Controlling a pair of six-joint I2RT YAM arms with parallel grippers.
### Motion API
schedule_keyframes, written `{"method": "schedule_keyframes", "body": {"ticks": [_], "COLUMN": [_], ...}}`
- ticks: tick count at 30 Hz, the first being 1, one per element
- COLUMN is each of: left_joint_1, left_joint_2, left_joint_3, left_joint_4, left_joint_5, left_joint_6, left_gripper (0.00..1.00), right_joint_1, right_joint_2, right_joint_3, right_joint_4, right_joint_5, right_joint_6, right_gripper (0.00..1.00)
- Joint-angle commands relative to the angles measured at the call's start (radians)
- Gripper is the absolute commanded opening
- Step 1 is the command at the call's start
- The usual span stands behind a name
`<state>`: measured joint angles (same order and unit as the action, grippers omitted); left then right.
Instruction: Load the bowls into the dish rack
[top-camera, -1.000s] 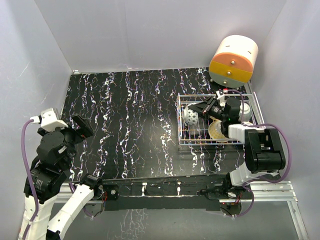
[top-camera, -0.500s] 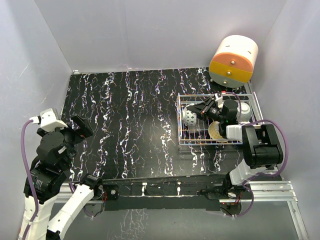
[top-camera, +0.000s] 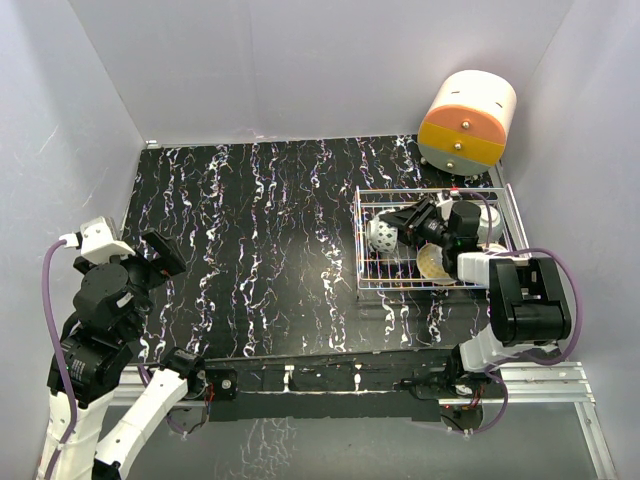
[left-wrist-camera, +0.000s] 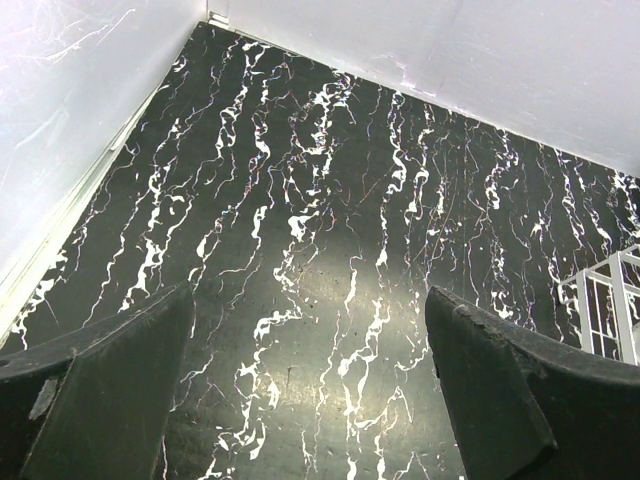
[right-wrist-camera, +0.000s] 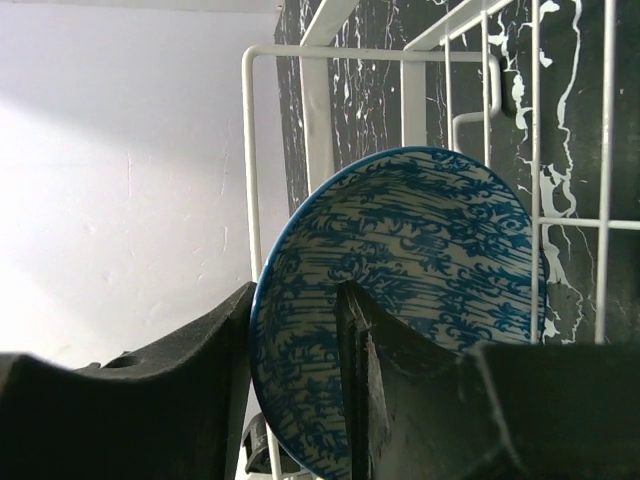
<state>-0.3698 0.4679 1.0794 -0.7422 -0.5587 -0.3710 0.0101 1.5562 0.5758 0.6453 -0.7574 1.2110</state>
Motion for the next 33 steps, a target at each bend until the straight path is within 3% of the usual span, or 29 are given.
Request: {"method": "schedule_keyframes", "body": {"ticks": [1, 18, 33], "left_joint_1": [-0.004, -0.005, -0.004], "left_joint_2": [-0.009, 0.0, -0.003], "left_joint_3": [0.013, 0.001, -0.023], "left_joint_4": [-0.007, 0.017, 0.033], "left_joint_5": [-0.012, 0.003, 0.013], "left_joint_6": [0.002, 0.001, -0.002], "left_gripper": [0.97, 0.97, 0.97], "right_joint_1": [-0.038, -0.125, -0.131], "right_joint_2": [-0.052, -0.173, -0.261], "right_joint_3": [-0.016, 0.022, 0.197], "right_joint_4": [-0.05, -0.346, -0.704], "right_joint_5": [0.032, 0.117, 0.318], "right_joint_6": [-0.044, -0.255, -0.537], "right_gripper": [0.39, 0.48, 0.67]}}
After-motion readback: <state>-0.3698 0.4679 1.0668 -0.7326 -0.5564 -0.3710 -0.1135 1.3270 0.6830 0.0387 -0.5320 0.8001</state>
